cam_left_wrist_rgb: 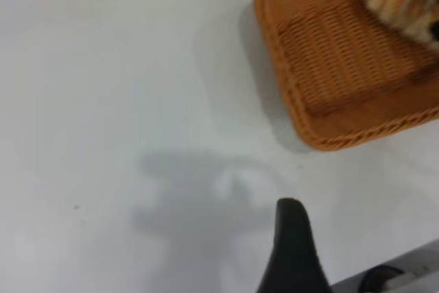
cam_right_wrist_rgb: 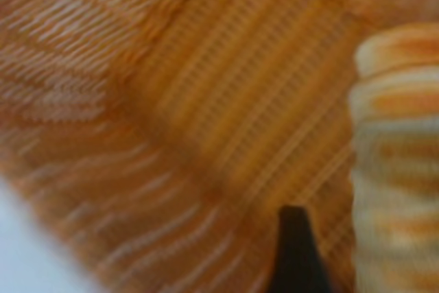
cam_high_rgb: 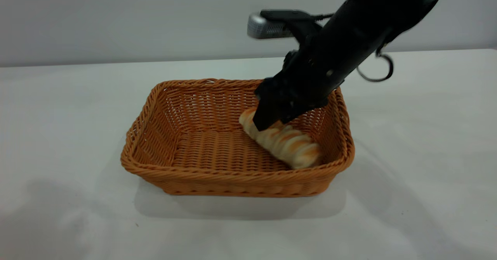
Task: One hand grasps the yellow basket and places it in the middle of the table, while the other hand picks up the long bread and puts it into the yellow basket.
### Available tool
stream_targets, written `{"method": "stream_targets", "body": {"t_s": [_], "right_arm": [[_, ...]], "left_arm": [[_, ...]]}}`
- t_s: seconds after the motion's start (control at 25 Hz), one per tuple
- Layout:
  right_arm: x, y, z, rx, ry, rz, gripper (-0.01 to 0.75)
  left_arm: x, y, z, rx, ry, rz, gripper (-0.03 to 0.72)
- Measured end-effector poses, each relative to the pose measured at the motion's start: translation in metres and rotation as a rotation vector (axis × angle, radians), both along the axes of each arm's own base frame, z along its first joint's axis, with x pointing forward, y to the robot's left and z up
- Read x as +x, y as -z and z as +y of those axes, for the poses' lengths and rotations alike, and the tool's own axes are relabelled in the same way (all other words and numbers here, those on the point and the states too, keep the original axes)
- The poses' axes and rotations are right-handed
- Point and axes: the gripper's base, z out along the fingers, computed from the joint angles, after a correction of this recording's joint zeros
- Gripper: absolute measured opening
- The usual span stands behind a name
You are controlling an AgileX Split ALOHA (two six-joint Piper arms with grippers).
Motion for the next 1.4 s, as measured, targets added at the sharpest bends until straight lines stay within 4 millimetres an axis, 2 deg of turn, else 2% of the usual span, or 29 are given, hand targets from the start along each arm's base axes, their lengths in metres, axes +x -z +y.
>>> {"method": "stream_targets", "body": {"t_s": [0.04,0.12,0.28,0.44,0.52,0.64,0.76,0.96,1.16,1.4], "right_arm": [[-0.004,-0.013,-0.005,0.011,-0.032,0.029,0.622],[-0.015,-0.052,-0.017,0.024,-0.091,0.067,0.647],[-0.045,-0.125,-0.046,-0.045,-0.141,0.055,0.620],[-0.095,-0.167,-0.073,-0.123,-0.125,0.049,0.579],[-0.123,-0.176,-0.086,-0.147,-0.108,0.046,0.575],[-0.167,-0.178,-0.106,-0.179,-0.065,0.043,0.575],[-0.208,-0.169,-0.126,-0.211,0.003,0.055,0.575],[-0.264,-0.147,-0.156,-0.254,0.125,0.033,0.575],[-0.298,-0.129,-0.175,-0.283,0.194,-0.009,0.575],[-0.320,-0.136,-0.184,-0.217,0.236,-0.143,0.573]], "left_arm": [[-0.005,0.001,0.002,0.007,-0.004,-0.003,0.582],[-0.018,0.004,0.004,0.017,-0.009,-0.002,0.582],[-0.050,0.024,0.010,0.025,-0.009,0.032,0.582],[-0.082,0.059,0.015,0.041,-0.009,0.104,0.582],[-0.096,0.077,0.018,0.050,-0.009,0.143,0.582],[-0.116,0.106,0.021,0.061,-0.009,0.205,0.582],[-0.133,0.126,0.023,0.066,-0.009,0.234,0.582],[-0.149,0.145,0.026,0.059,-0.012,0.199,0.582],[-0.163,0.156,0.028,0.055,-0.013,0.175,0.582],[-0.173,0.151,0.030,0.042,-0.013,0.095,0.582]]}}
